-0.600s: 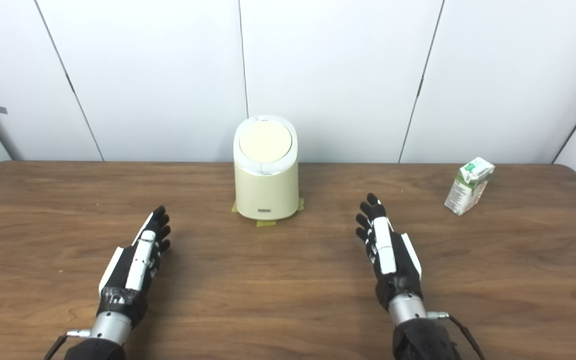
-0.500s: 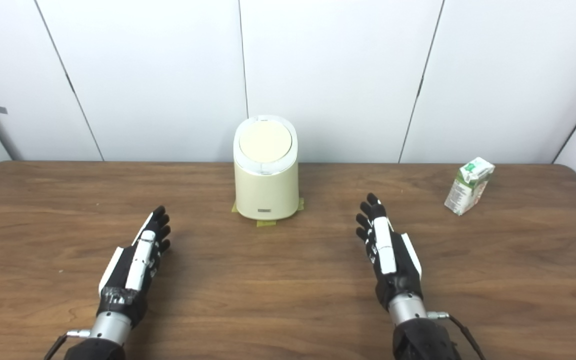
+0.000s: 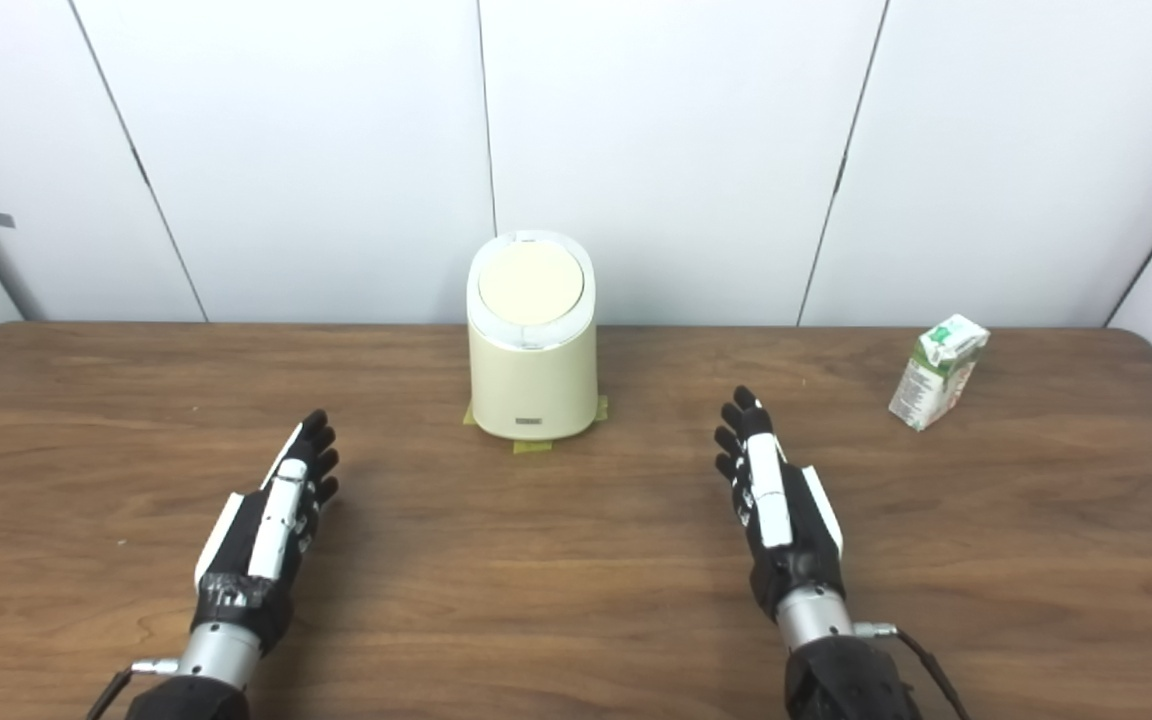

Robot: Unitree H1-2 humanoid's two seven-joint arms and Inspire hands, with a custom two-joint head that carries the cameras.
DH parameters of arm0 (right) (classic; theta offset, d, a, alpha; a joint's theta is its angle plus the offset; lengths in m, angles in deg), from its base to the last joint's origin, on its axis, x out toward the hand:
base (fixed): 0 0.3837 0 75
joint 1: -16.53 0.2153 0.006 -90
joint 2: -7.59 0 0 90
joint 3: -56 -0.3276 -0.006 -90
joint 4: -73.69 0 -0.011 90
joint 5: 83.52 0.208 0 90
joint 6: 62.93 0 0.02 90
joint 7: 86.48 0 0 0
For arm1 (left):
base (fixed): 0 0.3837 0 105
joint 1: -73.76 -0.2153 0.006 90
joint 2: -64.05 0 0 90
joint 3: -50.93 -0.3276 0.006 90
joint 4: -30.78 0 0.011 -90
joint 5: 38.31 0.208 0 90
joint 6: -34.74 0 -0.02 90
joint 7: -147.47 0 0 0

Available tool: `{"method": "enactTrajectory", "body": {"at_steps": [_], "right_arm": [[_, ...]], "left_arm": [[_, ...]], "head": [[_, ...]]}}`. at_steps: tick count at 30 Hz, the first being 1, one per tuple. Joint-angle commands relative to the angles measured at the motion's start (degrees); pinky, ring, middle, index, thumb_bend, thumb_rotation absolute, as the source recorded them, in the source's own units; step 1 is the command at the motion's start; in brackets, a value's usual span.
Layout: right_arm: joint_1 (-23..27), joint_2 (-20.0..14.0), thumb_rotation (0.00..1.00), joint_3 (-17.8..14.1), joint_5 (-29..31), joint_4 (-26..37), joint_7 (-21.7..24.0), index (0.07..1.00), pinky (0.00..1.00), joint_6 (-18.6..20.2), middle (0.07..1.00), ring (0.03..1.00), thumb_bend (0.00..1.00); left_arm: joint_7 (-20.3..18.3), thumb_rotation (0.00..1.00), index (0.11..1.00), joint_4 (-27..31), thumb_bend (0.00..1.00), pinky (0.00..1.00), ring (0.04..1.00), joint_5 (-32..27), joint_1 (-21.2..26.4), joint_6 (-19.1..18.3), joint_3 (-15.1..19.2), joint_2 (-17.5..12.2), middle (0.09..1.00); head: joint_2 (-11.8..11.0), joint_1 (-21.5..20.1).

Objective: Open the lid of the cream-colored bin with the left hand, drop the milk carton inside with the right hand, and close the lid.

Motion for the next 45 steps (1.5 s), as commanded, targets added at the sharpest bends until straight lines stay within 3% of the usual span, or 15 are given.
{"method": "enactTrajectory", "body": {"at_steps": [1,4,8,16,18,23,32,35,39,45], "right_arm": [[2.4,0.4,1.00,0.2,-0.3,0.6,-0.1,0.974,0.97,-2.0,0.967,0.956,0.63],[2.7,0.4,1.00,0.3,-0.8,-1.0,-0.1,0.970,0.96,-3.4,0.964,0.953,0.64],[2.8,0.6,1.00,0.3,-0.9,-2.6,0.0,0.968,0.96,-4.9,0.964,0.951,0.64],[2.5,1.0,1.00,0.8,-2.1,-4.4,-0.4,0.968,0.91,-7.0,0.963,0.941,0.64],[2.4,0.9,1.00,0.9,-2.2,-4.8,-0.2,0.972,0.91,-7.8,0.964,0.944,0.64],[2.2,1.1,1.00,0.8,-1.8,-5.3,-0.2,0.972,0.90,-8.4,0.961,0.947,0.63],[2.1,1.1,1.00,0.7,-1.6,-6.6,0.0,0.974,0.89,-9.2,0.968,0.957,0.64],[2.1,1.1,1.00,0.8,-1.4,-6.6,0.1,0.979,0.88,-9.3,0.970,0.953,0.63],[1.9,1.1,1.00,1.0,-1.6,-6.5,0.1,0.977,0.86,-9.4,0.965,0.946,0.62],[1.7,1.6,1.00,1.3,-1.6,-5.7,0.0,0.967,0.87,-8.6,0.950,0.936,0.63]], "left_arm": [[0.3,0.84,1.000,2.9,0.43,1.00,1.000,2.6,2.7,0.1,-0.8,-1.3,1.000],[1.5,0.60,1.000,3.5,0.50,1.00,0.995,4.9,4.1,-0.7,-1.1,-1.2,0.977],[2.9,0.48,0.966,3.9,0.62,0.95,0.937,9.9,7.7,-3.1,-1.7,-1.9,0.933],[1.3,0.27,0.927,3.5,0.73,0.83,0.863,14.1,19.3,-6.8,-2.8,-4.9,0.895],[0.3,0.25,0.927,2.8,0.76,0.79,0.871,14.3,22.7,-8.3,-3.4,-5.6,0.899],[-1.9,0.21,0.938,-0.2,0.81,0.82,0.904,15.7,30.5,-11.1,-5.6,-7.3,0.920],[-4.2,0.19,0.915,-14.7,0.85,0.80,0.878,21.0,43.0,-9.1,-11.9,-9.3,0.889],[-3.7,0.15,0.904,-21.8,0.87,0.77,0.869,22.6,46.6,-7.5,-13.6,-8.9,0.885],[-2.9,0.10,0.912,-28.6,0.84,0.72,0.873,23.7,50.3,-9.3,-14.8,-6.6,0.905],[-1.4,0.04,0.912,-35.9,0.83,0.74,0.889,26.9,54.6,-11.1,-16.2,-4.4,0.933]], "head": [[-0.5,-0.1],[-1.9,-0.4],[-3.9,-0.9],[-6.6,-1.6],[-7.4,-1.6],[-7.9,-1.4],[-8.3,-0.9],[-8.4,-0.9],[-8.5,-0.7],[-8.5,-0.6]]}}
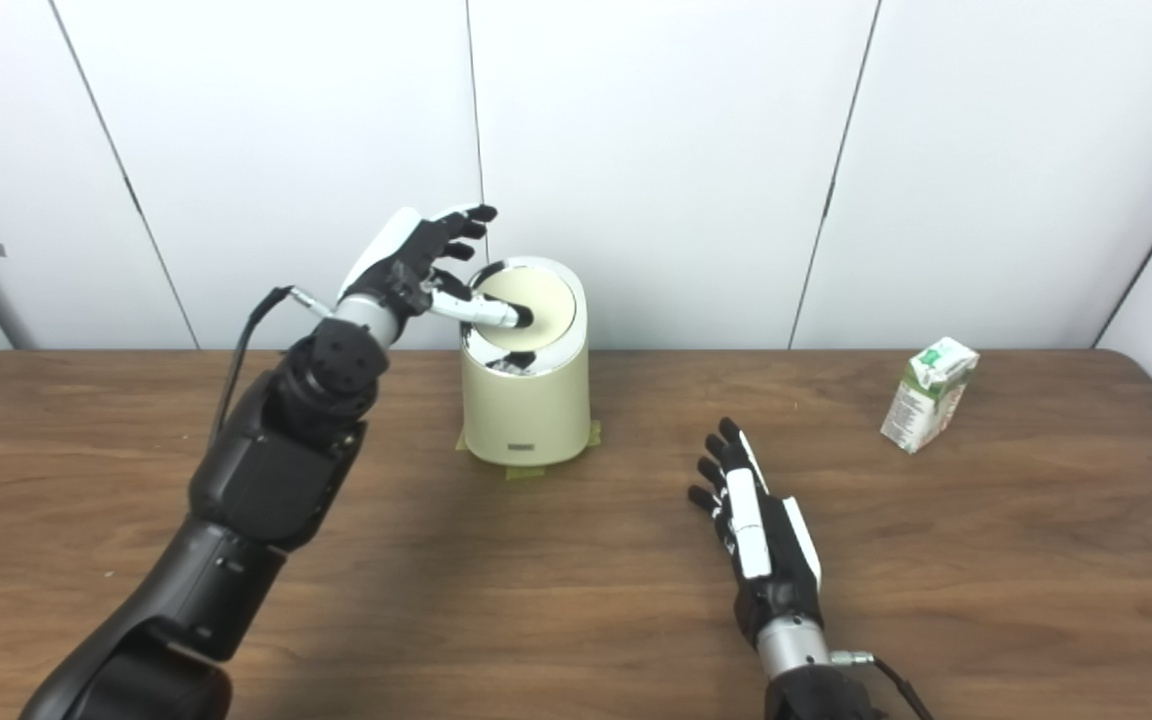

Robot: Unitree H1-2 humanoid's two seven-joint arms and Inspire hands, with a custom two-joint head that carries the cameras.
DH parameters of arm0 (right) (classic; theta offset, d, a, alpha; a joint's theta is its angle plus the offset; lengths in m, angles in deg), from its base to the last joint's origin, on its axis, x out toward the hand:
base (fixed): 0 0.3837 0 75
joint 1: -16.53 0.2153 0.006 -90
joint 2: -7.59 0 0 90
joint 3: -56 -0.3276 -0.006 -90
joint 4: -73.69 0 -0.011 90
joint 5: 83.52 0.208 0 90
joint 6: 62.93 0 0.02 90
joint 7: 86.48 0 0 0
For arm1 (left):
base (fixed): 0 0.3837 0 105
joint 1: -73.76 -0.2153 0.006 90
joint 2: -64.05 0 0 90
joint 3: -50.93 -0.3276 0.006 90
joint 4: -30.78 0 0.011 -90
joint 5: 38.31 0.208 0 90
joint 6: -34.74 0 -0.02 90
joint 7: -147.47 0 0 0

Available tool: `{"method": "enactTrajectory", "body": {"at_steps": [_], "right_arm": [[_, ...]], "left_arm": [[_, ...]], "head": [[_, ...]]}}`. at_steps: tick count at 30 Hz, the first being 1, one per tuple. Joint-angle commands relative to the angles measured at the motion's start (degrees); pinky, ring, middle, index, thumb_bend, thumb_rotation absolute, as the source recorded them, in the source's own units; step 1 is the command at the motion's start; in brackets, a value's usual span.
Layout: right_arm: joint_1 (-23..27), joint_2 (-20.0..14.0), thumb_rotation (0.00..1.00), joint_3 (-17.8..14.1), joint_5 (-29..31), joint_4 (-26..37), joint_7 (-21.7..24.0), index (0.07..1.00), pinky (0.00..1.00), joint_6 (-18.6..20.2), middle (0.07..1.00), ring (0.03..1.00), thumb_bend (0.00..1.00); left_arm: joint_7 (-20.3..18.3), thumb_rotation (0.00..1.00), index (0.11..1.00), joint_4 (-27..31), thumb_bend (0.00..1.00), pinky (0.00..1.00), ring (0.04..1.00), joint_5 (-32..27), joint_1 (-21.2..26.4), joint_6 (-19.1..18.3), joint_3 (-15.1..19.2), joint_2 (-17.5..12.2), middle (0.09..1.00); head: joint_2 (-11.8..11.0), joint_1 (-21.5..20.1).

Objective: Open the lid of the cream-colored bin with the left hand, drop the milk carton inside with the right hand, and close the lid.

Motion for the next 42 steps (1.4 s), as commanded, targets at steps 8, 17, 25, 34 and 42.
{"method": "enactTrajectory", "body": {"at_steps": [8,17,25,34,42], "right_arm": [[1.1,1.1,1.00,0.6,0.5,1.9,0.5,0.967,0.89,-0.4,0.948,0.939,0.63],[1.1,1.5,1.00,0.4,1.7,3.3,0.7,0.972,0.90,1.0,0.954,0.944,0.64],[0.8,1.6,1.00,0.1,2.8,4.8,0.6,0.975,0.90,2.3,0.953,0.942,0.63],[0.6,2.4,1.00,-1.1,4.4,4.7,0.2,0.994,0.88,0.7,0.945,0.943,0.59],[0.7,2.4,1.00,-1.7,5.7,4.6,0.4,1.000,0.89,1.3,0.944,0.949,0.60]], "left_arm": [[6.6,0.00,0.898,-6.0,0.84,0.76,0.892,5.3,6.6,3.2,-2.3,0.8,0.926],[7.6,0.00,0.890,-6.9,0.85,0.75,0.879,7.1,6.0,4.7,-3.8,0.1,0.923],[5.8,0.00,0.886,-5.9,0.85,0.72,0.852,9.6,5.4,4.4,-6.5,-1.9,0.897],[2.4,0.00,0.884,-4.7,0.94,0.77,0.839,15.2,4.7,5.1,-12.6,-4.9,0.878],[-2.0,0.00,0.900,-1.3,0.90,0.78,0.853,16.5,3.5,4.0,-13.2,-6.3,0.894]], "head": [[0.2,0.1],[0.6,0.4],[1.3,0.4],[2.0,0.4],[2.3,0.7]]}}
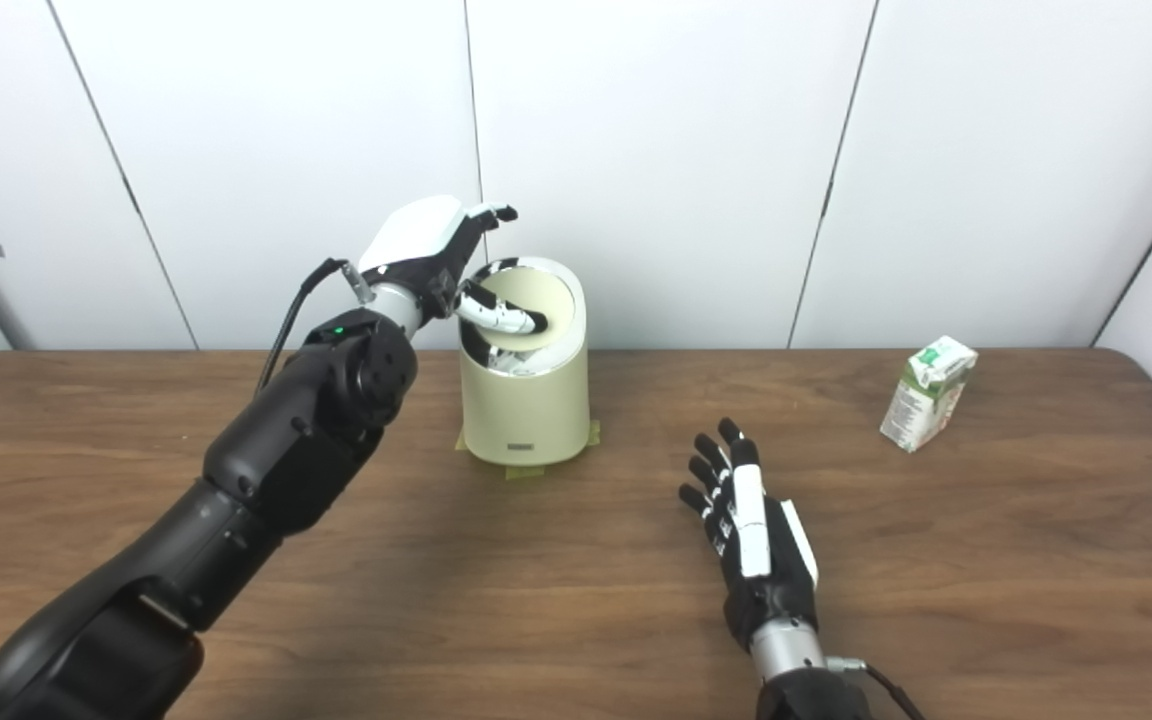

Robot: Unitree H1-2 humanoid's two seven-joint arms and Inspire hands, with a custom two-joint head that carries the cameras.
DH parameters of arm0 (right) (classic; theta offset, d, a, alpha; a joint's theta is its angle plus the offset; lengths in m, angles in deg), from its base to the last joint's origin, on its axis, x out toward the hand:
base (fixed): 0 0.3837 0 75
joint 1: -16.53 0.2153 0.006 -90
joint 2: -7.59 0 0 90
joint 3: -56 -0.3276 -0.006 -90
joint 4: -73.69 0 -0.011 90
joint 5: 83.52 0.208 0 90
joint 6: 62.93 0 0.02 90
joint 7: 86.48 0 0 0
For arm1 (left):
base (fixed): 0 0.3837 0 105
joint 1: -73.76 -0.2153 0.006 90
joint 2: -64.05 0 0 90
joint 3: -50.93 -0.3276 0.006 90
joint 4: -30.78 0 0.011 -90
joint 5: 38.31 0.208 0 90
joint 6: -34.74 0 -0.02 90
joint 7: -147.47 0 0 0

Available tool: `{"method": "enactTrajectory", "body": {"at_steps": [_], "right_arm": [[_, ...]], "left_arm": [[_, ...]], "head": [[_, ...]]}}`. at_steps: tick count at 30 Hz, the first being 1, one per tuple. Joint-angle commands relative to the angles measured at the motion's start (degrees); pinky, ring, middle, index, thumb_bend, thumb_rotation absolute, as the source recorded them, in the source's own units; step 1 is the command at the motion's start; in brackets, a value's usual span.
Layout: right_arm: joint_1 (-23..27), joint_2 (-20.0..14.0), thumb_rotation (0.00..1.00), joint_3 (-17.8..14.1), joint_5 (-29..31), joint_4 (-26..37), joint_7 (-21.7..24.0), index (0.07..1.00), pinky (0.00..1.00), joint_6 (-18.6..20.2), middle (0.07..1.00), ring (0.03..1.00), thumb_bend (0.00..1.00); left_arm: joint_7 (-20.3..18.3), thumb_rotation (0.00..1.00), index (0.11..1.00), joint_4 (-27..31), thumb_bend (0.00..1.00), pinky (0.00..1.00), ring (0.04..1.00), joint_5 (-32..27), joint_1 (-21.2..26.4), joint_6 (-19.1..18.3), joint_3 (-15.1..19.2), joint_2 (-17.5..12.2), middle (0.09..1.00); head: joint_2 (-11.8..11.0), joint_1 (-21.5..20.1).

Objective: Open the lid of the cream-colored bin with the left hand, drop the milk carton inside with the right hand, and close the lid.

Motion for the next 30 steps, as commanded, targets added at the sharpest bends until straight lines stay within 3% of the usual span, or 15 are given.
{"method": "enactTrajectory", "body": {"at_steps": [1,14,30], "right_arm": [[1.5,0.2,1.00,-0.3,0.9,1.7,0.5,1.000,0.89,-1.5,0.944,0.949,0.60],[2.0,0.6,1.00,-0.8,2.1,1.7,0.4,1.000,0.88,-1.4,0.944,0.953,0.59],[2.6,-0.4,1.00,-0.9,2.7,0.7,1.5,1.000,0.91,-2.9,0.960,0.967,0.62]], "left_arm": [[-0.2,0.00,0.900,0.8,0.90,0.78,0.854,1.5,1.1,-0.3,0.4,-1.2,0.895],[-0.9,0.00,0.897,-0.5,0.91,0.78,0.859,5.4,0.3,2.1,-1.9,-1.5,0.881],[2.6,0.00,0.909,-6.4,0.86,0.82,0.876,9.5,-0.2,5.9,-4.5,-1.0,0.899]], "head": [[0.1,0.1],[0.2,0.0],[-1.2,-1.0]]}}
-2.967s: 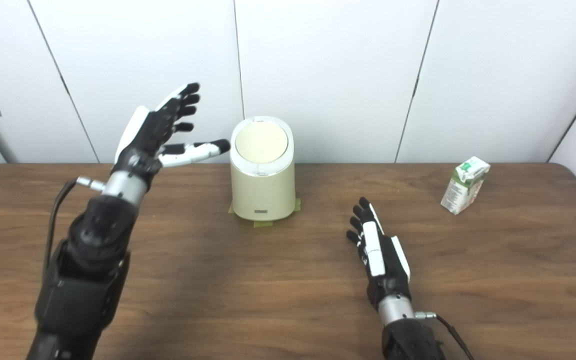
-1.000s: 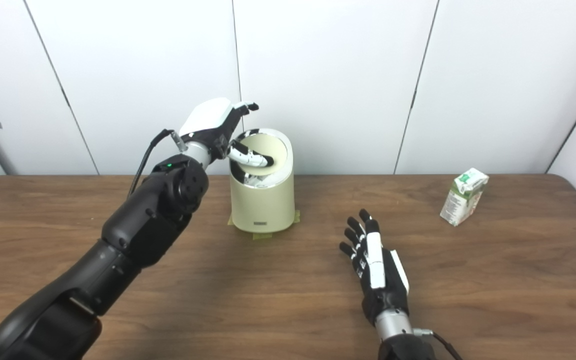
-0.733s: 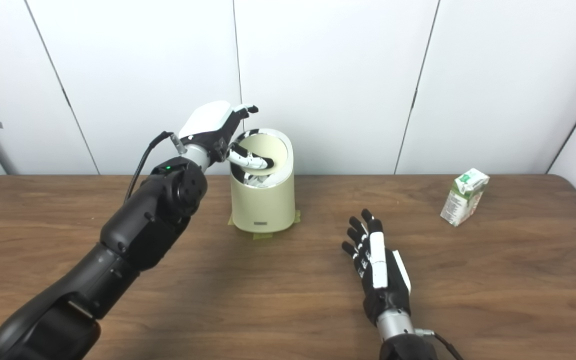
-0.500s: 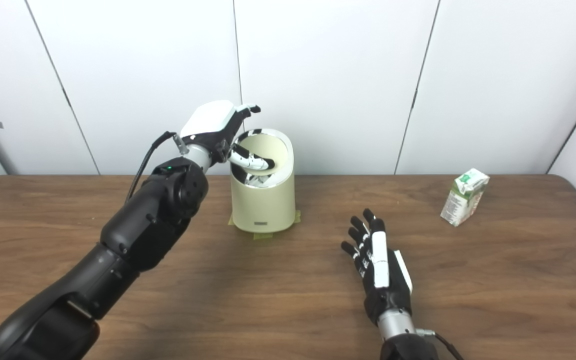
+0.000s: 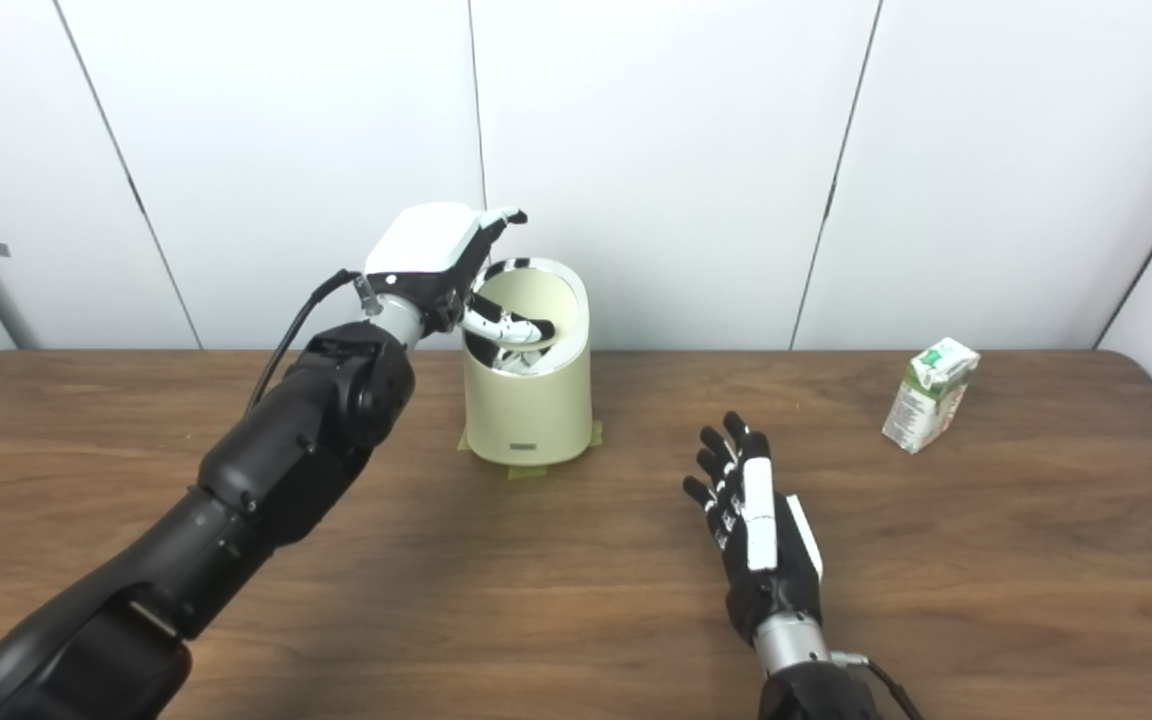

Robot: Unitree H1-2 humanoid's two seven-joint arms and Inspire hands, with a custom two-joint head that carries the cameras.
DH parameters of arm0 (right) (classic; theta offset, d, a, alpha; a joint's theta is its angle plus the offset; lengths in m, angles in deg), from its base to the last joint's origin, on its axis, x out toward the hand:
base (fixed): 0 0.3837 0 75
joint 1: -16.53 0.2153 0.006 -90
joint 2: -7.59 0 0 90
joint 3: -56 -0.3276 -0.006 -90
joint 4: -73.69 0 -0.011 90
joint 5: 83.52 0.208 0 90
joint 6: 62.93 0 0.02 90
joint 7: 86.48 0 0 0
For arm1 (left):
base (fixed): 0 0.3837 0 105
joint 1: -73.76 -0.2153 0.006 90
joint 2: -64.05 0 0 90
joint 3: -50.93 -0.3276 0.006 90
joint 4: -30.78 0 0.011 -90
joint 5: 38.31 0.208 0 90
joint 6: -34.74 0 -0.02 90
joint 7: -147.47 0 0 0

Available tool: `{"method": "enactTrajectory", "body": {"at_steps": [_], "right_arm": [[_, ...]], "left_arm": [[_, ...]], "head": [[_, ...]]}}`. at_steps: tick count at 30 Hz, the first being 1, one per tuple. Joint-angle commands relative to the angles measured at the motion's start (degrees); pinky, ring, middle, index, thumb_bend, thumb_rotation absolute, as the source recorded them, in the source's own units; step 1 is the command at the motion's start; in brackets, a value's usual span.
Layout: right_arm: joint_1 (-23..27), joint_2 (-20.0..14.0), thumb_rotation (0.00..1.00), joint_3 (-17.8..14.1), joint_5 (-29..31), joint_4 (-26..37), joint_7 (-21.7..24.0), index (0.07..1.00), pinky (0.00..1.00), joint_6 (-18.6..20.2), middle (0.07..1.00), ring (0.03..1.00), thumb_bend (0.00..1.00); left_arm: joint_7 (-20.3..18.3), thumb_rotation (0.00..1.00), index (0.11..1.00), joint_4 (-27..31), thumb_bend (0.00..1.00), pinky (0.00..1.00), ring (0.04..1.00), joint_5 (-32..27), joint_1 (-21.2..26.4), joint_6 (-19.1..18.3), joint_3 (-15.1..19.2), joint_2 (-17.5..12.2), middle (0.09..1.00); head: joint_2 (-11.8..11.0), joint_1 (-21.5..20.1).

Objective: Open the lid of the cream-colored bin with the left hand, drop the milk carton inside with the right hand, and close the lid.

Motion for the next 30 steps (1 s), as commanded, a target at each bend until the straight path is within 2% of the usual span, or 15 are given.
{"method": "enactTrajectory", "body": {"at_steps": [1,7,10,20,23,27,30], "right_arm": [[1.9,-0.4,1.00,0.0,0.3,1.2,0.9,1.000,0.92,-3.0,0.960,0.966,0.62],[1.7,-1.0,1.00,-0.2,0.1,0.9,0.9,1.000,0.95,-3.5,0.952,0.959,0.63],[1.7,-1.1,1.00,-0.2,0.2,1.1,0.9,1.000,0.94,-3.3,0.953,0.956,0.64],[1.1,-1.4,1.00,-0.3,0.6,2.1,1.1,1.000,0.94,-2.3,0.953,0.955,0.65],[1.1,-1.6,1.00,-0.2,0.4,1.9,1.1,1.000,0.94,-2.3,0.949,0.950,0.66],[1.2,-1.7,1.00,-0.2,0.6,1.7,1.2,1.000,0.94,-2.1,0.952,0.956,0.66],[1.3,-1.7,1.00,-0.2,0.6,1.7,1.1,1.000,0.94,-1.6,0.952,0.956,0.66]], "left_arm": [[-0.8,0.00,0.911,-2.7,0.85,0.82,0.878,2.1,0.2,-0.1,-1.4,0.1,0.899],[0.6,0.00,0.913,-3.5,0.86,0.79,0.869,1.4,-0.2,1.0,-0.7,-0.2,0.893],[0.1,0.00,0.912,-1.1,0.86,0.78,0.861,0.0,-0.2,0.2,1.1,-0.2,0.882],[-6.6,0.00,0.906,15.4,0.85,0.80,0.871,-4.1,-1.1,-4.4,8.5,-1.2,0.878],[-8.9,0.00,0.905,20.7,0.83,0.75,0.884,-7.1,-1.4,-5.9,12.1,-1.1,0.890],[-9.5,0.00,0.875,25.1,0.81,0.74,0.865,-9.2,-2.3,-6.4,15.0,-0.7,0.869],[-8.5,0.00,0.855,26.6,0.77,0.75,0.852,-9.9,-3.4,-6.1,16.3,-0.3,0.862]], "head": [[0.0,-0.1],[0.0,0.3],[0.2,0.4],[0.9,0.9],[1.0,1.0],[1.1,1.1],[1.2,0.9]]}}
